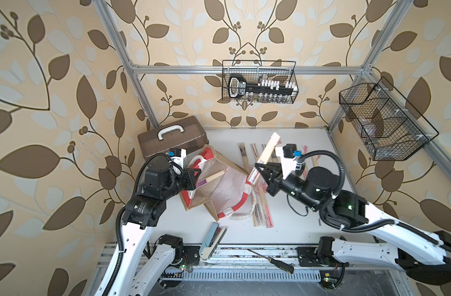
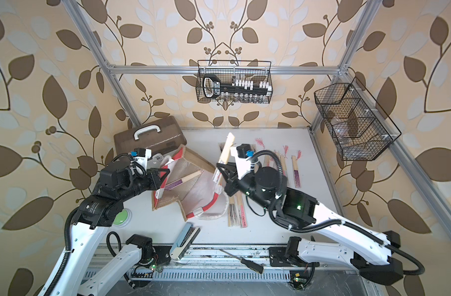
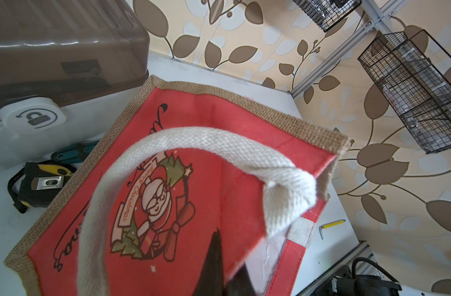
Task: Take out the folding fans from the tote bags
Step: Place the folding fan at the center of the board.
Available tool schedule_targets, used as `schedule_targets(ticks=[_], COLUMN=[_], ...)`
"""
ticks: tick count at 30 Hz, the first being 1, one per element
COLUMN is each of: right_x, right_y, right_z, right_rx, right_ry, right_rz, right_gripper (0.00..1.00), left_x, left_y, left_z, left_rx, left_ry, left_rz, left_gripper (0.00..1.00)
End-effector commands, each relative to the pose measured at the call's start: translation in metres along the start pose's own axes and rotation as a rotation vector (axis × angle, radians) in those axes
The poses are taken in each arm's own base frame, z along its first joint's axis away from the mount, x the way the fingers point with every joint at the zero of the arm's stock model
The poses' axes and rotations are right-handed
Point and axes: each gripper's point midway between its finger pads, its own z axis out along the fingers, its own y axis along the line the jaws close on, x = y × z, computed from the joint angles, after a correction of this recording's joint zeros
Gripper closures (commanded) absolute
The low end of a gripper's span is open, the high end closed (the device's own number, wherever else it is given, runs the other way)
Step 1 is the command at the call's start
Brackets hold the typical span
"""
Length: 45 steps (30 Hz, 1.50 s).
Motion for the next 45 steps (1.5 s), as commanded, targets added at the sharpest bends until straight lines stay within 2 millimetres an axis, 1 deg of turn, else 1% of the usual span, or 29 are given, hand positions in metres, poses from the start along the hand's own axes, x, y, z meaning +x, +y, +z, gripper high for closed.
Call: schedule_targets(ticks=[1,3,5,8,10,13,17,20,22,27,30,37,42,45], right_x=[0.054,0.082,0.122,0.179,0.206,0.234,0.268,0.278,0.284,0.298,0.305,0.326,0.334,0.338], right_y=[-0.055,-0.082,-0.104,-0.131,-0.147,-0.164,-0.178,-0.18,-0.191,-0.199,-0.199,-0.196,-0.189,-0.189], right_z=[-0.017,-0.024,-0.027,-0.031,-0.035,-0.038,-0.044,-0.041,-0.043,-0.041,-0.038,-0.037,-0.036,-0.037], right_rx=[0.172,0.24,0.281,0.325,0.359,0.397,0.449,0.454,0.514,0.548,0.537,0.506,0.47,0.474], right_ry=[0.238,0.329,0.442,0.614,0.695,0.768,0.884,0.924,0.944,0.986,1.012,1.107,1.141,1.157], right_rz=[0.043,0.086,0.154,0.235,0.27,0.289,0.309,0.323,0.308,0.299,0.304,0.328,0.335,0.328], right_gripper=[1.0,1.0,1.0,1.0,1.0,1.0,1.0,1.0,1.0,1.0,1.0,1.0,1.0,1.0], left_x=[-0.016,-0.016,-0.016,-0.017,-0.019,-0.019,-0.018,-0.017,-0.017,-0.015,-0.015,-0.017,-0.018,-0.017], left_y=[-0.008,-0.008,-0.008,-0.009,-0.011,-0.012,-0.013,-0.014,-0.014,-0.012,-0.012,-0.014,-0.015,-0.014], left_z=[-0.013,-0.013,-0.013,-0.014,-0.014,-0.015,-0.015,-0.015,-0.014,-0.013,-0.013,-0.012,-0.014,-0.014], left_rx=[0.007,0.01,0.008,0.009,0.012,0.015,0.022,0.026,0.028,0.025,0.027,0.028,0.03,0.027], left_ry=[-0.072,-0.069,-0.065,-0.067,-0.071,-0.066,-0.056,-0.055,-0.053,-0.049,-0.051,-0.046,-0.049,-0.051], left_rz=[0.047,0.051,0.056,0.064,0.066,0.071,0.072,0.07,0.071,0.071,0.073,0.073,0.074,0.074], left_gripper=[1.0,1.0,1.0,1.0,1.0,1.0,1.0,1.0,1.0,1.0,1.0,1.0,1.0,1.0])
